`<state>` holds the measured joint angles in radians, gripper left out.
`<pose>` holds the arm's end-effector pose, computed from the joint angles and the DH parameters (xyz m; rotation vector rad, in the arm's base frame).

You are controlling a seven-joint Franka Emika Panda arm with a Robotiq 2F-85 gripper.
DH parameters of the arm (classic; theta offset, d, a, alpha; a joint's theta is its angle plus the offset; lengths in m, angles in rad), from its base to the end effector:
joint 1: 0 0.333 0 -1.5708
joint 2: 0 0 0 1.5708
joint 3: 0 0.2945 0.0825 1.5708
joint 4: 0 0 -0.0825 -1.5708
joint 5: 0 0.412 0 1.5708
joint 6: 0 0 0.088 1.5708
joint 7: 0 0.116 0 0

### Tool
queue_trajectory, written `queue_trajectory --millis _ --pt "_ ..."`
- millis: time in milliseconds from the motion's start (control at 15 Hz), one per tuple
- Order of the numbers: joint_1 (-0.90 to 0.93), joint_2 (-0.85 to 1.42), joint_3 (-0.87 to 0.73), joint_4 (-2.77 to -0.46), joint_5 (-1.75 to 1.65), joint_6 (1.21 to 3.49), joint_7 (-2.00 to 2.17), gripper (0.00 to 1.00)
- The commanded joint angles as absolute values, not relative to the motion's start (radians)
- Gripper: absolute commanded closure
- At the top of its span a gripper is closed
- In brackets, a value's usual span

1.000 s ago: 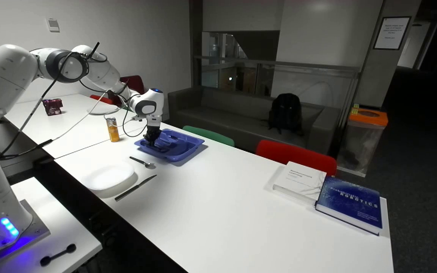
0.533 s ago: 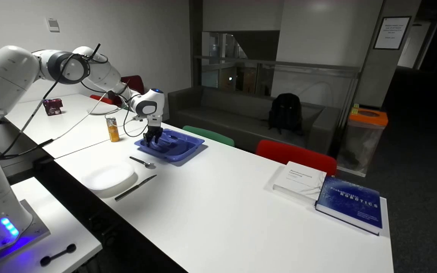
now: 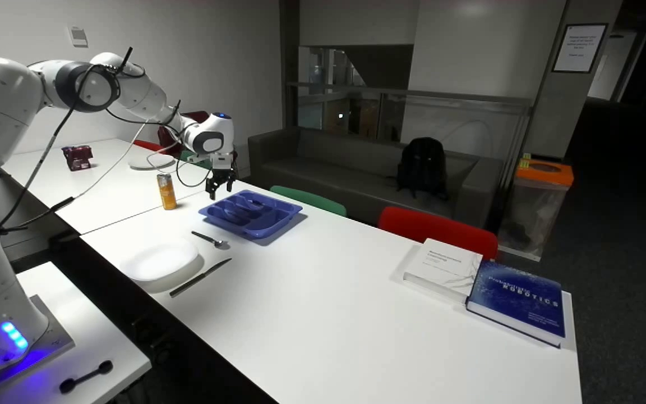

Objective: Put the fork on the tray

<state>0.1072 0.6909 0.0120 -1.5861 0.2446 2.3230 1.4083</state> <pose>0.7063 0.0897 0.1916 -2.2172 1.9754 0.1467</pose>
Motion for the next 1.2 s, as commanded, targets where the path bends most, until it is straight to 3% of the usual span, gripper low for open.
queue_trajectory --millis 0,867,933,1133 --pt "0.179 0.475 -0.022 -1.777 0.194 2.322 1.470 0.00" --pt "0.227 -0.124 0.064 -2.393 -0.132 2.468 1.915 0.00" --pt "0.206 0.004 0.071 -2.249 -0.082 2.405 1.848 0.00" --pt "0.199 -0.085 0.099 -2.353 -0.102 2.437 1.886 0.00"
